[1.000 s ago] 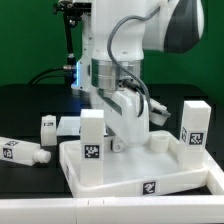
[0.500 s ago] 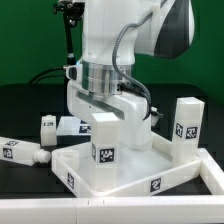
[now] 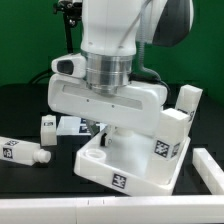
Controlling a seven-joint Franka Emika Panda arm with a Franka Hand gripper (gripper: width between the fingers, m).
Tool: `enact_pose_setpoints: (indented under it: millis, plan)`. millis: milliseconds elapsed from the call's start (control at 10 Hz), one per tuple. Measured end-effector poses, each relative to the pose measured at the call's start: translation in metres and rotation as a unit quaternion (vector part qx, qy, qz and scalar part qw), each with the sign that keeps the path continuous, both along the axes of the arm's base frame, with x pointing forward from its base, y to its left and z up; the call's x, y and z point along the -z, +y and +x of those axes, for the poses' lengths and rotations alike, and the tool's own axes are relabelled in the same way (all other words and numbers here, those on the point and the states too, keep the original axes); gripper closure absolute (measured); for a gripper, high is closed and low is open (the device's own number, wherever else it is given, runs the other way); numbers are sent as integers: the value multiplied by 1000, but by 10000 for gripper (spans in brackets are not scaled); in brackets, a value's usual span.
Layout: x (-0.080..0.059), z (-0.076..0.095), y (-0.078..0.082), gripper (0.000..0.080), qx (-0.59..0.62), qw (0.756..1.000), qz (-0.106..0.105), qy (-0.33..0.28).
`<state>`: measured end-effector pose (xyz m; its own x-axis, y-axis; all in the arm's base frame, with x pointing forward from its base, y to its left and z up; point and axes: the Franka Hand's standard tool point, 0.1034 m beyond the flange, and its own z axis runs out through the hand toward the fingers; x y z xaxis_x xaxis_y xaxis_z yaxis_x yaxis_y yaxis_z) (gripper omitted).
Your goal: Assemble desk
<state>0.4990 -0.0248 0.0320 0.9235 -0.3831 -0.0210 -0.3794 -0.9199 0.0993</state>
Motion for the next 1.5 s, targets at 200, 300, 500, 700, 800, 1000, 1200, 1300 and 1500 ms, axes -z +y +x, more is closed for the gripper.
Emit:
enact_pose_setpoints:
  millis: [200,300,500,700,800,1000,1200,1300,1500]
  plan:
    - [-1,2,0,746,-67,998,3,5]
    - [-16,12,4,746,-144,990,5,11]
    - [-45,41,-12,746,-298,954,23,10]
    - [-37,35,-10,746,-338,941,24,18]
    - [-37,35,-13,746,-368,929,23,22]
    - [-50,53,-5,746,-485,873,18,39]
    - [-54,81,15,746,-593,803,34,52]
    - [-53,78,11,746,-612,788,35,56]
    - [-52,76,5,746,-646,760,31,67]
